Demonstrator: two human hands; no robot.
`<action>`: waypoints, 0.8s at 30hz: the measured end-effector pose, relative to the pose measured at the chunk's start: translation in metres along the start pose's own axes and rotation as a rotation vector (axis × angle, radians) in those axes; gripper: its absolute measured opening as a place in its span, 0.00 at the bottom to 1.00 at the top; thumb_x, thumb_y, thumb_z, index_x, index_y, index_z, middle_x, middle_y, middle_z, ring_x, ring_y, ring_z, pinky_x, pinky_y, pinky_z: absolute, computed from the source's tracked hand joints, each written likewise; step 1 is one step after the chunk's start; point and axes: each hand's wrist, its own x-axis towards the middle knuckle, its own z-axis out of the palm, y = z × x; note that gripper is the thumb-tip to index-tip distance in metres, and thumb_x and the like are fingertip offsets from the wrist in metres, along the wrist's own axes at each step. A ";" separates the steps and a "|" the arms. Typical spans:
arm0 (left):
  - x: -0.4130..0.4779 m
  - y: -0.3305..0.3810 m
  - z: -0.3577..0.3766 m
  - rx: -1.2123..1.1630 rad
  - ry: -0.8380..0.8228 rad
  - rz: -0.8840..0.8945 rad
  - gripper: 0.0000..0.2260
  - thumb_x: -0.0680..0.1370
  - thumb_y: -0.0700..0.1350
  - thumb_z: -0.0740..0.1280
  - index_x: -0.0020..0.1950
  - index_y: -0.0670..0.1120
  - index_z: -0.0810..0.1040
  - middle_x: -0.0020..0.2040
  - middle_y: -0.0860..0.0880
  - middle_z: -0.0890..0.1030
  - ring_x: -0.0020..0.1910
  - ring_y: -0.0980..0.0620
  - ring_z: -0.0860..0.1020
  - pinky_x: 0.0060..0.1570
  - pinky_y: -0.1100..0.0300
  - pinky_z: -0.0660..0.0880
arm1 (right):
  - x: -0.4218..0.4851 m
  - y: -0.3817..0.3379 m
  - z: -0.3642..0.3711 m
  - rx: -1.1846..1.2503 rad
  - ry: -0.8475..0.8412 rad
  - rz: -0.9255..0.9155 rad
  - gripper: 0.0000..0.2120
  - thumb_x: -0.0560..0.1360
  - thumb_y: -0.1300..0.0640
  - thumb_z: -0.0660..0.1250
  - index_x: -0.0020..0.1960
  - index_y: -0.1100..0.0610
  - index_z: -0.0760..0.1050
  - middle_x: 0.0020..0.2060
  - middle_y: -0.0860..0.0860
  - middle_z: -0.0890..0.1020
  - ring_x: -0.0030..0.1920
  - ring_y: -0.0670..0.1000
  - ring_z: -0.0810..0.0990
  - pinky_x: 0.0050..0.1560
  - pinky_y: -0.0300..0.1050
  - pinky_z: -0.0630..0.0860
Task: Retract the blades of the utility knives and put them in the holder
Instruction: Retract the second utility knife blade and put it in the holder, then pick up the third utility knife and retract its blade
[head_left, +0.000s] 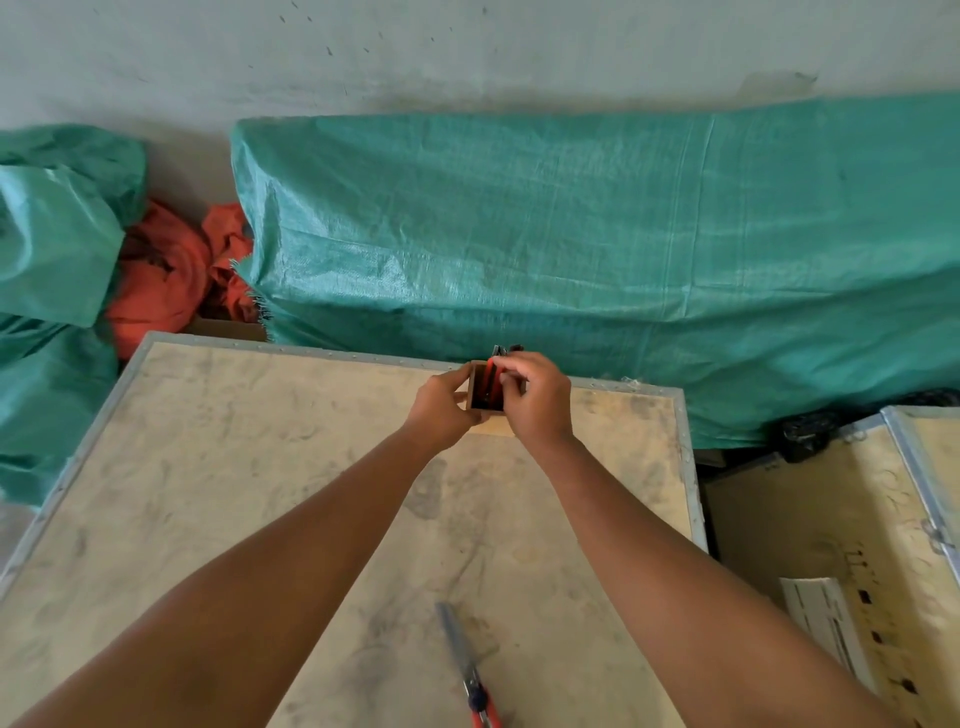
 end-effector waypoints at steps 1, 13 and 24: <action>-0.003 0.002 0.000 -0.008 0.015 -0.005 0.32 0.71 0.34 0.76 0.73 0.50 0.72 0.66 0.46 0.81 0.63 0.45 0.80 0.57 0.52 0.79 | -0.002 -0.001 -0.003 0.000 0.001 0.000 0.14 0.73 0.71 0.69 0.55 0.61 0.86 0.51 0.57 0.87 0.53 0.54 0.85 0.60 0.49 0.81; -0.096 -0.012 0.008 -0.037 0.089 -0.112 0.35 0.73 0.39 0.77 0.77 0.48 0.67 0.76 0.48 0.70 0.69 0.45 0.76 0.58 0.53 0.78 | -0.077 -0.004 -0.051 0.019 -0.032 0.077 0.16 0.73 0.72 0.72 0.58 0.61 0.84 0.59 0.60 0.84 0.60 0.58 0.83 0.64 0.49 0.79; -0.243 -0.068 0.055 -0.163 0.098 -0.211 0.34 0.72 0.40 0.78 0.75 0.47 0.70 0.73 0.47 0.74 0.65 0.46 0.78 0.53 0.58 0.76 | -0.223 0.001 -0.078 0.056 -0.453 0.378 0.11 0.77 0.64 0.72 0.57 0.54 0.85 0.56 0.50 0.86 0.44 0.46 0.84 0.42 0.19 0.71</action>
